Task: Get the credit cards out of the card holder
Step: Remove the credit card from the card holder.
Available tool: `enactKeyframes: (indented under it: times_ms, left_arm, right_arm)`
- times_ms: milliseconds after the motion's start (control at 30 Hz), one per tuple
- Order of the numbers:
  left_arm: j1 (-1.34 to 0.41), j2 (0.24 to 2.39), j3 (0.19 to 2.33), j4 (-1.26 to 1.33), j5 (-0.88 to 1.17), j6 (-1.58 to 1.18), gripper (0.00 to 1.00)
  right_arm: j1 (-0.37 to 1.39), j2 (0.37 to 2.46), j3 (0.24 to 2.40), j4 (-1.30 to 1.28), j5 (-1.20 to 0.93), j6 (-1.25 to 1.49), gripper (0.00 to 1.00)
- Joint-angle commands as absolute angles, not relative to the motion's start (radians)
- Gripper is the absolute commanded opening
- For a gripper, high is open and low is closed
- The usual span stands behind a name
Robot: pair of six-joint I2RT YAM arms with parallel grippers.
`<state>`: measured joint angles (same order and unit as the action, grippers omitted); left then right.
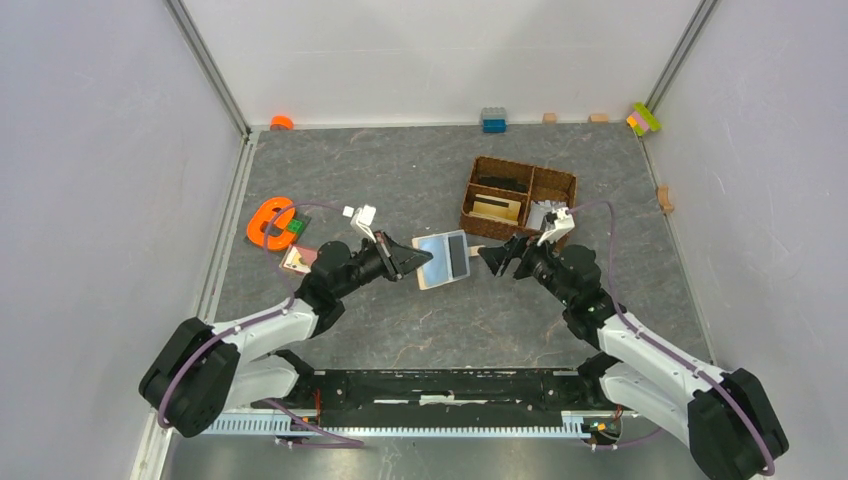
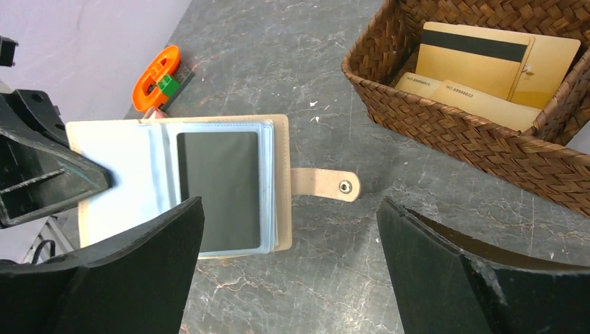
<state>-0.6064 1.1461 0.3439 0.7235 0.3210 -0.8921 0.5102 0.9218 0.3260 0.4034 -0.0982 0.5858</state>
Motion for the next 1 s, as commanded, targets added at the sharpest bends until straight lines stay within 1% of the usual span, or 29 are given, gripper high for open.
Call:
enactKeyframes:
  times_ms: [0, 133, 233, 300, 433, 533, 667, 733, 800, 867, 900, 967]
  left_arm:
    - [-0.611, 1.163, 0.408, 0.889, 0.473, -0.884, 0.02]
    - [-0.606, 1.153, 0.398, 0.913, 0.485, -0.88, 0.02]
    - [-0.6, 1.139, 0.398, 0.934, 0.503, -0.884, 0.02]
    - [-0.597, 1.131, 0.397, 0.947, 0.513, -0.89, 0.02]
    - [-0.596, 1.132, 0.397, 1.026, 0.555, -0.935, 0.02]
    - [-0.596, 1.159, 0.393, 1.098, 0.579, -0.993, 0.02]
    - [-0.594, 1.205, 0.38, 1.256, 0.621, -1.072, 0.02]
    - [-0.595, 1.23, 0.383, 1.31, 0.642, -1.106, 0.02]
    - [-0.594, 1.254, 0.38, 1.348, 0.646, -1.128, 0.02]
    - [-0.594, 1.27, 0.383, 1.356, 0.647, -1.132, 0.02]
    - [-0.594, 1.275, 0.383, 1.358, 0.647, -1.135, 0.02]
    - [-0.592, 1.276, 0.379, 1.355, 0.642, -1.128, 0.02]
  right_arm:
    - [0.456, 0.9, 0.248, 0.564, -0.2, 0.617, 0.98]
    - [0.405, 0.888, 0.208, 0.635, -0.285, 0.641, 0.98]
    - [0.382, 0.94, 0.219, 0.696, -0.395, 0.677, 0.98]
    - [0.368, 0.99, 0.194, 0.825, -0.487, 0.75, 0.98]
    - [0.358, 1.081, 0.142, 1.092, -0.601, 0.89, 0.98]
    - [0.358, 1.114, 0.124, 1.195, -0.623, 0.931, 0.98]
    - [0.362, 1.161, 0.099, 1.341, -0.64, 0.997, 0.98]
    - [0.363, 1.19, 0.087, 1.484, -0.665, 1.057, 0.98]
    - [0.365, 1.212, 0.079, 1.603, -0.684, 1.109, 0.98]
    - [0.366, 1.225, 0.08, 1.641, -0.691, 1.128, 0.98]
    - [0.368, 1.229, 0.081, 1.642, -0.69, 1.129, 0.96]
    - [0.368, 1.229, 0.08, 1.647, -0.689, 1.13, 0.85]
